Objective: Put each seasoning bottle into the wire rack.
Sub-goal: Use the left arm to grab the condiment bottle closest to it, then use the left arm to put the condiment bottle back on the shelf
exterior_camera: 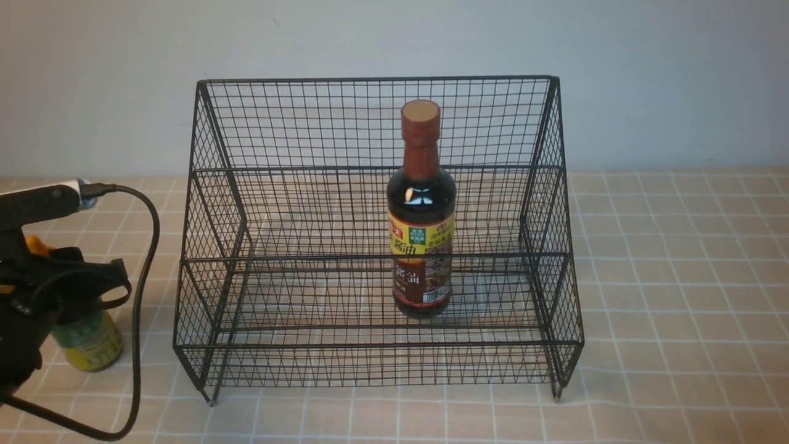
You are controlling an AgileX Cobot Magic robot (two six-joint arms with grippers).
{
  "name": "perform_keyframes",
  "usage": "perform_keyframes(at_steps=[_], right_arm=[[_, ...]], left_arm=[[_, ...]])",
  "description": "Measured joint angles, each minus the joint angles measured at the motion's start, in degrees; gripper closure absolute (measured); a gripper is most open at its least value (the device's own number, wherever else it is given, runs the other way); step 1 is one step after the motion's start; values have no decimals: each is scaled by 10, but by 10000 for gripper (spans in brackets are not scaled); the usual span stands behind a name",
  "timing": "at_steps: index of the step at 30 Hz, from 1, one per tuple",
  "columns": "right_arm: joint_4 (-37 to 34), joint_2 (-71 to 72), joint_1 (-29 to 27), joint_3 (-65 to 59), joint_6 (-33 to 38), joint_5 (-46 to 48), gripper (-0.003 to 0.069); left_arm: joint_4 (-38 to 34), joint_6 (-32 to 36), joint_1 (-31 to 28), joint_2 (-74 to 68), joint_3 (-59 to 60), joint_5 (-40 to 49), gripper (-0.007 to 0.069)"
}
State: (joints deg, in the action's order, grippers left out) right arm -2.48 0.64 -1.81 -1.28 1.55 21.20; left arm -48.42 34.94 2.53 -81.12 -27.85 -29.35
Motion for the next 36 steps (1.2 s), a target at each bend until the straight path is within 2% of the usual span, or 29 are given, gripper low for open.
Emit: perform_keyframes(at_steps=[8,19,27,30,31,32,34,36], right_arm=[[0,0,0,0,0,0,673],[0,0,0,0,0,0,673],[0,0,0,0,-16,0,673],[0,0,0,0,-16,0,673],[0,0,0,0,-16,0,673],[0,0,0,0,-16,0,673],[0,0,0,0,-16,0,673],[0,0,0,0,-16,0,673]], left_arm=[[-3,29,0,31,-1,41,338],[-30,143,0,191,-68,151,338],[-79,178,0,322,-134,328,340],[-85,178,0,341,-135,382,341],[-87,178,0,348,-135,440,341],[-87,178,0,349,-135,447,341],[-89,178,0,343,-135,524,341],[-89,178,0,338,-135,545,341]])
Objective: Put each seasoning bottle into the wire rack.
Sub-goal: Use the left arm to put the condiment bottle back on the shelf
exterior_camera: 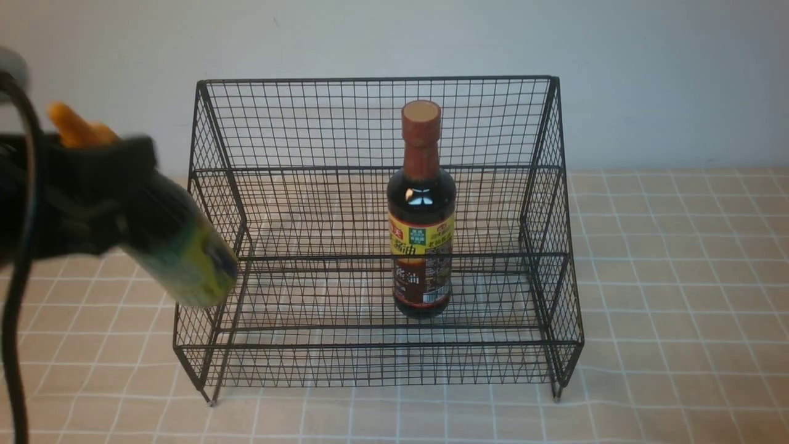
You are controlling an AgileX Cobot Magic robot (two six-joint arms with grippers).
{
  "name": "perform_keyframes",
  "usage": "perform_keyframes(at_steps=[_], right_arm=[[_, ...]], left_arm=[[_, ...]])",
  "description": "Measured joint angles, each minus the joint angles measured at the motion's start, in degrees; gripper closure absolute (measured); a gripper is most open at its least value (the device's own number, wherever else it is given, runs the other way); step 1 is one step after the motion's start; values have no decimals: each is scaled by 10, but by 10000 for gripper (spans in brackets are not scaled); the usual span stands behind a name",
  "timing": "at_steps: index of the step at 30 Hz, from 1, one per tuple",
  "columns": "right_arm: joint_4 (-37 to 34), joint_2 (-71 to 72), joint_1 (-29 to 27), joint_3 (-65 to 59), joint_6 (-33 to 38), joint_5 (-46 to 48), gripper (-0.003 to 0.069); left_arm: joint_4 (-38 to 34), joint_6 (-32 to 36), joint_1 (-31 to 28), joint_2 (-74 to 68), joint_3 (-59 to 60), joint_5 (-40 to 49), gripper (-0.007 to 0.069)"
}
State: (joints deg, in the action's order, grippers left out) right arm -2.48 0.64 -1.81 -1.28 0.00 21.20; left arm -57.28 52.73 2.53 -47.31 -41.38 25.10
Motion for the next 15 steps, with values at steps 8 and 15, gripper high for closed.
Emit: perform_keyframes(at_steps=[8,15], right_arm=[[0,0,0,0,0,0,673],[0,0,0,0,0,0,673]], left_arm=[[0,27,0,-59,0,31,341],[-88,154,0,-122,0,21,341]])
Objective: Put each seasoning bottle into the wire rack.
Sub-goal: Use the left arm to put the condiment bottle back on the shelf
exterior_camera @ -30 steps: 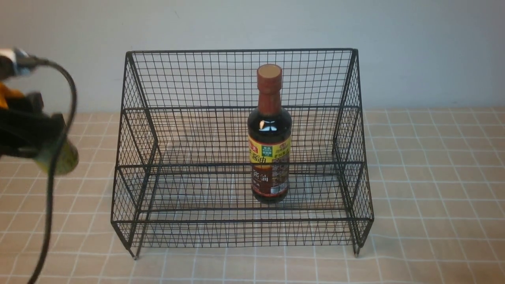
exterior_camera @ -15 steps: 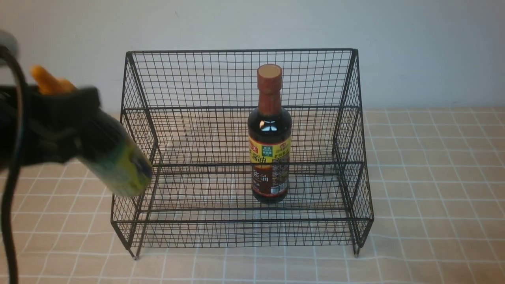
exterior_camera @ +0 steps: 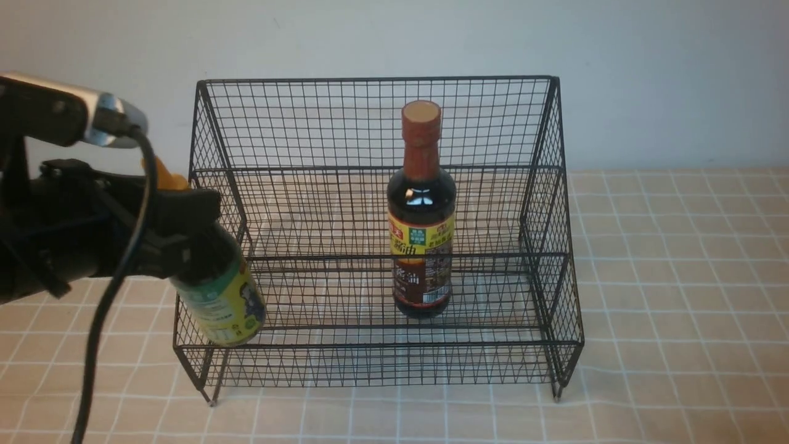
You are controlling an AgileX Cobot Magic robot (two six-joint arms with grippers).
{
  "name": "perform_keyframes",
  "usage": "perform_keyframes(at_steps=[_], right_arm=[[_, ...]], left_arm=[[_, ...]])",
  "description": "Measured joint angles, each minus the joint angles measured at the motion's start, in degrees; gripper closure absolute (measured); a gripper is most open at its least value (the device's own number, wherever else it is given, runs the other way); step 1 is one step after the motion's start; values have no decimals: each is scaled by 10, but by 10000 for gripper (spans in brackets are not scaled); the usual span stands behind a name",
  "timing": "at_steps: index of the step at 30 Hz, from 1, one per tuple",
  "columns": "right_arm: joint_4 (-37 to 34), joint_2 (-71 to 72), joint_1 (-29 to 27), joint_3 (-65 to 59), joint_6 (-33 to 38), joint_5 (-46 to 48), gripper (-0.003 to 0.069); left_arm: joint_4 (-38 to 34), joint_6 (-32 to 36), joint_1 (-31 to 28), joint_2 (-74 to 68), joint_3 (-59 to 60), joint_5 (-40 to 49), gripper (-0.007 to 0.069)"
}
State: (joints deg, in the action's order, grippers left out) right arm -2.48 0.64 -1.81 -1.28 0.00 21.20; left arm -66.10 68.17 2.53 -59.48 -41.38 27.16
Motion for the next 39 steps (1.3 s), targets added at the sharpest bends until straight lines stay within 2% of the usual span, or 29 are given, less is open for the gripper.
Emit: perform_keyframes(at_steps=[1,7,17,30,35,39], right_arm=[[0,0,0,0,0,0,673],[0,0,0,0,0,0,673],[0,0,0,0,0,0,673],[0,0,0,0,0,0,673],[0,0,0,0,0,0,673],[0,0,0,0,0,0,673]], left_arm=[[-4,4,0,-2,0,0,341],[-112,141,0,-44,0,-5,341],[-127,257,0,-102,0,52,343],[-127,270,0,-171,0,55,344],[-138,264,0,-175,-4,54,279],[-141,222,0,-166,-6,54,244]])
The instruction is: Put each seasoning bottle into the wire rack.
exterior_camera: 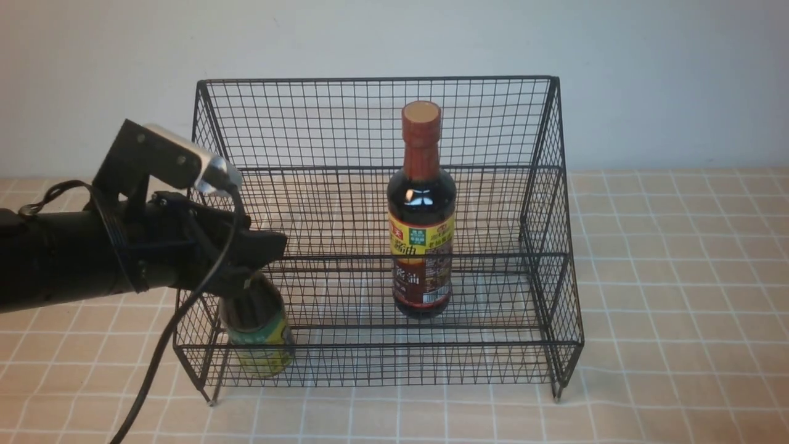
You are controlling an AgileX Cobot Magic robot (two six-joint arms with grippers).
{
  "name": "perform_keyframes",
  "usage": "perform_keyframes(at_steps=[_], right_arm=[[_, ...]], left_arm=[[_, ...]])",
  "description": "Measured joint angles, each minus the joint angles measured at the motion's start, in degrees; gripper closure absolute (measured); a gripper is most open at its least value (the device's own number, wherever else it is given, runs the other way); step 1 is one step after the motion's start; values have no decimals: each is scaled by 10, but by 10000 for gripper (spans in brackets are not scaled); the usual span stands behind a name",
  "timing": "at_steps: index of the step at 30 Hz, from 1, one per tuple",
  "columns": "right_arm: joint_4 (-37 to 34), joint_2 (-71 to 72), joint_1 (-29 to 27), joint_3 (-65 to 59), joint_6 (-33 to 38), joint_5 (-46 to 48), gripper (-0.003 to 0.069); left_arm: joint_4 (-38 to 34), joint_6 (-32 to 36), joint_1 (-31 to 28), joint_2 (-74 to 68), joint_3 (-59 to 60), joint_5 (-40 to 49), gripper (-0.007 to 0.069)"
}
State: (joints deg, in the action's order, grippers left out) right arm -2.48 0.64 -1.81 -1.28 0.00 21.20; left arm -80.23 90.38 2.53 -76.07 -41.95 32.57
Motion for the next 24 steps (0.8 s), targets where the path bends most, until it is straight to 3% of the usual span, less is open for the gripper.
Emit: perform_keyframes(at_steps=[6,8,9,14,16,17,19,20,24], right_arm=[[0,0,0,0,0,0,673],[0,0,0,0,0,0,673],[0,0,0,0,0,0,673],[0,0,0,0,0,0,673],[0,0,0,0,0,0,673],[0,0,0,0,0,0,673],[0,0,0,0,0,0,673],[0,0,0,0,0,0,673],[0,0,0,0,0,0,673]], left_arm=[[37,-64,0,47,0,-7,245],[83,-132,0,91,0,-26,290],[83,-132,0,95,0,-26,295],[164,-298,0,186,0,-22,463],[190,-406,0,226,0,2,561],[190,-406,0,229,0,2,561],[238,-507,0,269,0,30,617],[243,-512,0,276,0,32,620],[357,-627,0,363,0,52,631]])
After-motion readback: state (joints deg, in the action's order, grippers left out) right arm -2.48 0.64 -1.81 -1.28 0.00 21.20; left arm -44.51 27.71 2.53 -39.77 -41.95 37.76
